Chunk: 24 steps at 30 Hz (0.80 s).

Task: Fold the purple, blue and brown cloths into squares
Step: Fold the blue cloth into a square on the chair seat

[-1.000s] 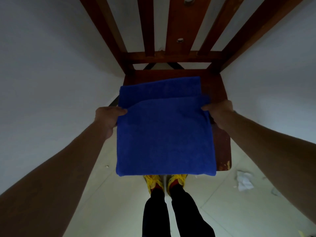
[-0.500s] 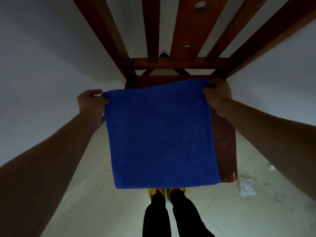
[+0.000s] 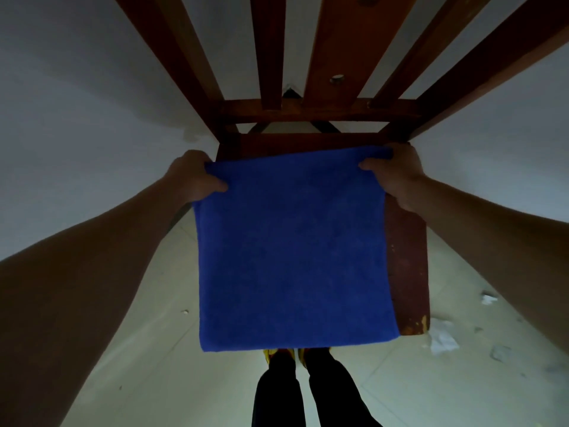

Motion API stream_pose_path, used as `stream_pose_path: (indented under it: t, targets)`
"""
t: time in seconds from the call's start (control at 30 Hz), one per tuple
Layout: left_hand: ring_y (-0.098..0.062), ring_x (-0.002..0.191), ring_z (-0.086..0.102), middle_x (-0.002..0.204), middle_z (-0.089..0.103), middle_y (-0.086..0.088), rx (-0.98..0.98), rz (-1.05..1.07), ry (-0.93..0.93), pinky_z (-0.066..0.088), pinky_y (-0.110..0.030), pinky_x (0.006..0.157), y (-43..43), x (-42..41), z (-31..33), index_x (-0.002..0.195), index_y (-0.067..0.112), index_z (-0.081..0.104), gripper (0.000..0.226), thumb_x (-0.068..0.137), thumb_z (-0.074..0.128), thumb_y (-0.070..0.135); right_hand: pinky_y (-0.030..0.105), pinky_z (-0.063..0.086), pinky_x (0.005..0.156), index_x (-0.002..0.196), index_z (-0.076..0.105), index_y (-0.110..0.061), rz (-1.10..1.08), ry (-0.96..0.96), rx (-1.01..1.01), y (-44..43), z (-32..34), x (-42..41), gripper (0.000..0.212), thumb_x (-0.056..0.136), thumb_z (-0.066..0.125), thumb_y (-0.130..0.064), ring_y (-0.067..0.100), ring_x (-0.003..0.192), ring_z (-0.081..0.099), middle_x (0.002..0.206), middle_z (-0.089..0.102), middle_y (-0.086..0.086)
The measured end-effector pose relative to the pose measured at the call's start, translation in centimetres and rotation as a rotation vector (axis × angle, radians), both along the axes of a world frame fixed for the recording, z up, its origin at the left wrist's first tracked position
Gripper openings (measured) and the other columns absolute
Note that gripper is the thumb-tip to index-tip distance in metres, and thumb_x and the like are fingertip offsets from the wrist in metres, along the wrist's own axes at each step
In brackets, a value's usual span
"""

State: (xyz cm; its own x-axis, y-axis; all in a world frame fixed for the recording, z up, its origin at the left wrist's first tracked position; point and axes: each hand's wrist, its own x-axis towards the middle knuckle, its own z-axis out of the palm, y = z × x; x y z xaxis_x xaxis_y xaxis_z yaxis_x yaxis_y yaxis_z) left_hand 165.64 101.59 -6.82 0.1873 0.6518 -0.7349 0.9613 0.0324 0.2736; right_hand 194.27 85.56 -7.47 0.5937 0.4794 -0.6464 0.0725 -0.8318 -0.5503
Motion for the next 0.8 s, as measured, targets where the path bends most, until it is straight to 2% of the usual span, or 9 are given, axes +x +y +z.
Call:
stream_pose_path:
  t: [0.07, 0.17, 0.27, 0.33, 0.47, 0.57, 0.6, 0.7, 0.8]
  targets:
    - [-0.031, 0.101, 0.053, 0.116, 0.057, -0.017, 0.086, -0.121, 0.046, 0.04, -0.033, 0.075, -0.2, -0.3, 0.2, 0.117, 0.003, 0.057, 0.046, 0.079, 0.073, 0.025, 0.042, 0.053, 0.093, 0.131, 0.054, -0.01, -0.041, -0.044, 0.034, -1.3, 0.3, 0.5, 0.051, 0.084, 0.069, -0.025, 0.026, 0.108, 0.06, 0.122, 0.061, 0.01]
    - [-0.024, 0.087, 0.05, 0.096, 0.057, -0.012, 0.191, -0.13, -0.073, 0.039, -0.033, 0.072, -0.2, 0.2, 0.7, 0.097, 0.0, 0.063, 0.026, 0.083, 0.07, 0.021, 0.044, 0.052, 0.093, 0.126, 0.055, -0.008, -0.048, -0.168, 0.007, -2.4, 0.4, 1.4, 0.042, 0.088, 0.065, -0.023, 0.03, 0.109, 0.059, 0.122, 0.061, 0.013]
    - [-0.025, 0.087, 0.058, 0.103, 0.064, -0.015, 0.308, 0.113, -0.224, 0.048, -0.033, 0.074, 0.0, 1.3, 0.8, 0.098, 0.004, 0.065, 0.017, 0.087, 0.065, 0.016, 0.042, 0.051, 0.093, 0.13, 0.05, -0.01, -0.073, -0.243, -0.022, -2.0, 0.6, 2.4, 0.043, 0.09, 0.062, -0.022, 0.029, 0.111, 0.056, 0.128, 0.057, 0.014]
    - [-0.022, 0.09, 0.059, 0.115, 0.062, -0.013, 0.353, 0.277, -0.237, 0.048, -0.03, 0.075, -0.8, 1.5, 0.6, 0.111, 0.009, 0.061, 0.024, 0.089, 0.062, 0.018, 0.037, 0.052, 0.087, 0.131, 0.049, -0.016, -0.071, -0.242, -0.007, -2.0, 1.0, 2.5, 0.046, 0.089, 0.065, -0.022, 0.024, 0.106, 0.055, 0.126, 0.056, 0.01]
    - [-0.029, 0.11, 0.057, 0.126, 0.054, -0.015, 0.296, 0.309, -0.138, 0.051, -0.036, 0.084, -5.4, -0.6, 0.3, 0.129, 0.012, 0.048, 0.048, 0.086, 0.064, 0.025, 0.035, 0.053, 0.082, 0.125, 0.053, -0.015, -0.019, -0.265, -0.083, -4.9, 2.5, 1.3, 0.044, 0.085, 0.067, -0.027, 0.021, 0.095, 0.058, 0.111, 0.061, 0.006]
    - [-0.034, 0.108, 0.058, 0.125, 0.055, -0.015, 0.259, 0.27, -0.04, 0.049, -0.041, 0.083, -10.5, -2.8, 0.5, 0.127, 0.011, 0.049, 0.05, 0.083, 0.066, 0.03, 0.033, 0.049, 0.066, 0.1, 0.064, -0.012, 0.06, -0.258, -0.22, -9.9, 3.4, -1.8, 0.024, 0.083, 0.064, -0.029, 0.025, 0.079, 0.061, 0.088, 0.062, 0.006]
    - [-0.034, 0.107, 0.059, 0.123, 0.056, -0.014, 0.237, 0.274, -0.008, 0.05, -0.043, 0.082, -12.2, -3.6, 0.6, 0.126, 0.012, 0.049, 0.052, 0.082, 0.067, 0.032, 0.031, 0.045, 0.063, 0.096, 0.065, -0.016, 0.084, -0.244, -0.273, -11.9, 3.2, -3.2, 0.022, 0.082, 0.064, -0.032, 0.029, 0.081, 0.062, 0.088, 0.064, 0.006]
    - [-0.034, 0.103, 0.06, 0.119, 0.058, -0.014, 0.144, 0.356, 0.078, 0.051, -0.044, 0.079, -17.4, -5.6, 0.9, 0.122, 0.012, 0.049, 0.052, 0.08, 0.071, 0.034, 0.034, 0.045, 0.075, 0.109, 0.061, -0.021, 0.069, -0.179, -0.396, -17.9, 3.1, -7.2, 0.038, 0.079, 0.068, -0.045, 0.035, 0.098, 0.062, 0.104, 0.066, 0.007]
    - [-0.035, 0.092, 0.062, 0.101, 0.063, -0.013, 0.063, 0.462, 0.137, 0.05, -0.04, 0.071, -20.4, -7.0, 1.2, 0.107, 0.003, 0.056, 0.041, 0.081, 0.072, 0.031, 0.033, 0.041, 0.073, 0.107, 0.055, -0.021, 0.057, -0.114, -0.468, -22.1, 2.8, -10.1, 0.046, 0.076, 0.069, -0.052, 0.032, 0.096, 0.061, 0.093, 0.06, 0.002]
